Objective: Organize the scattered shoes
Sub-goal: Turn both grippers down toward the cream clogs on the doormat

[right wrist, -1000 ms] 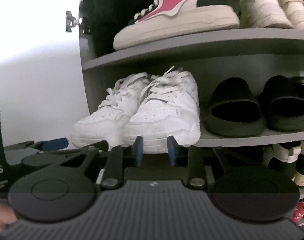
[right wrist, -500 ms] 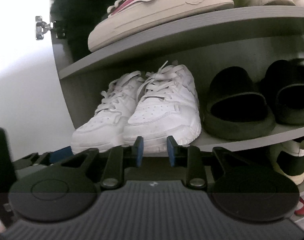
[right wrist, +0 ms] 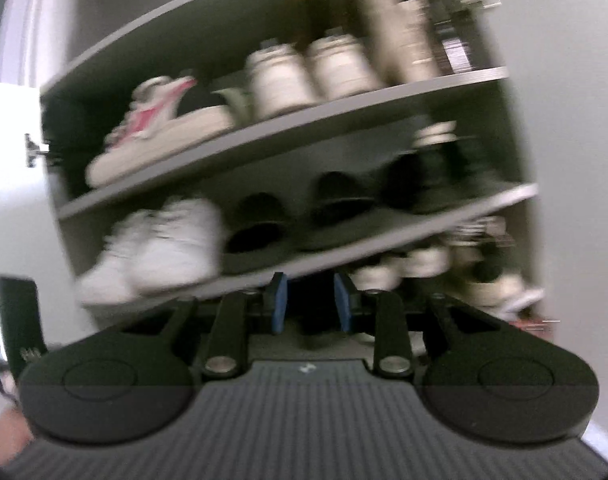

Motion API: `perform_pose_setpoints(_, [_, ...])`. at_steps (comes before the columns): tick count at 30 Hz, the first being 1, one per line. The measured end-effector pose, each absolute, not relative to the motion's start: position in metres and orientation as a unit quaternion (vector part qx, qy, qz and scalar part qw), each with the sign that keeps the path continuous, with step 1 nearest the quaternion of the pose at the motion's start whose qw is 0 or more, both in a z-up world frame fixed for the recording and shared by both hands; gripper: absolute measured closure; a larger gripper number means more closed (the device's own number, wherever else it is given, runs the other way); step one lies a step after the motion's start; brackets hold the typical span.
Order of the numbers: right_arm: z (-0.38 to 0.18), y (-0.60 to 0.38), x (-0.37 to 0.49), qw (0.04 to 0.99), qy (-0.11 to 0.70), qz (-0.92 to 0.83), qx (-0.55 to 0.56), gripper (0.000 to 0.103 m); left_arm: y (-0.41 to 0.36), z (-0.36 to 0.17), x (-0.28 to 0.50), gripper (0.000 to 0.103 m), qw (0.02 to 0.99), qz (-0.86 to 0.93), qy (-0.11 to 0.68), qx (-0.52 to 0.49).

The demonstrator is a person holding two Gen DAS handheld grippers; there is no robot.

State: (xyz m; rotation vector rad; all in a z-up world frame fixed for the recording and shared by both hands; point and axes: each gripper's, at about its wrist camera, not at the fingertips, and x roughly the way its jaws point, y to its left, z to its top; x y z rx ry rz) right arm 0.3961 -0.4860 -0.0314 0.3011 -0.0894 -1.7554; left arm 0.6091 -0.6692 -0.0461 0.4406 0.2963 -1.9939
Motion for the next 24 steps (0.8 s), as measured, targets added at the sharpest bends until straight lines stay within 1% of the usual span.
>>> perform_pose_setpoints(3, [-0.051, -0.448, 0.369, 0.6, 0.002, -0.791, 0.12, 0.073, -0.656, -0.057, 0.57, 0.0, 0.432, -0.872, 0.086, 0.214])
perform_pose_setpoints(6, [-0.087, -0.401, 0.338, 0.566, 0.029, -0.815, 0.125, 0.073, -0.64, -0.079, 0.533, 0.0, 0.368, -0.899, 0.047, 0.234])
perform_pose_setpoints(9, [-0.124, -0.369, 0.311, 0.519, 0.023, -0.841, 0.15, 0.073, -0.615, -0.117, 0.498, 0.0, 0.296, -0.924, 0.016, 0.241])
perform_pose_setpoints(10, [-0.15, -0.343, 0.294, 0.478, 0.012, -0.862, 0.17, 0.073, -0.603, -0.136, 0.487, 0.0, 0.27, -0.932, 0.008, 0.24])
perform_pose_setpoints(12, [-0.185, -0.311, 0.276, 0.426, -0.001, -0.882, 0.201, 0.073, -0.589, -0.162, 0.477, 0.0, 0.245, -0.941, 0.006, 0.235])
perform_pose_setpoints(15, [-0.236, -0.256, 0.249, 0.351, -0.024, -0.902, 0.249, 0.073, -0.567, -0.222, 0.459, 0.0, 0.186, -0.948, 0.039, 0.255])
perform_pose_setpoints(16, [-0.258, -0.226, 0.238, 0.302, -0.035, -0.916, 0.263, 0.073, -0.561, -0.246, 0.454, 0.0, 0.166, -0.947, 0.065, 0.268])
perform_pose_setpoints(19, [-0.305, -0.152, 0.216, 0.165, -0.075, -0.937, 0.3, 0.072, -0.549, -0.286, 0.451, 0.0, 0.143, -0.944, 0.101, 0.281])
perform_pose_setpoints(21, [-0.337, -0.111, 0.206, 0.104, -0.089, -0.932, 0.336, 0.072, -0.535, -0.323, 0.454, 0.0, 0.139, -0.944, 0.119, 0.276])
perform_pose_setpoints(22, [-0.354, -0.089, 0.201, 0.073, -0.087, -0.927, 0.357, 0.072, -0.533, -0.333, 0.458, 0.0, 0.14, -0.941, 0.131, 0.279])
perform_pose_setpoints(24, [-0.37, -0.065, 0.202, 0.039, -0.032, -0.926, 0.375, 0.072, -0.527, -0.353, 0.468, 0.0, 0.14, -0.933, 0.159, 0.29])
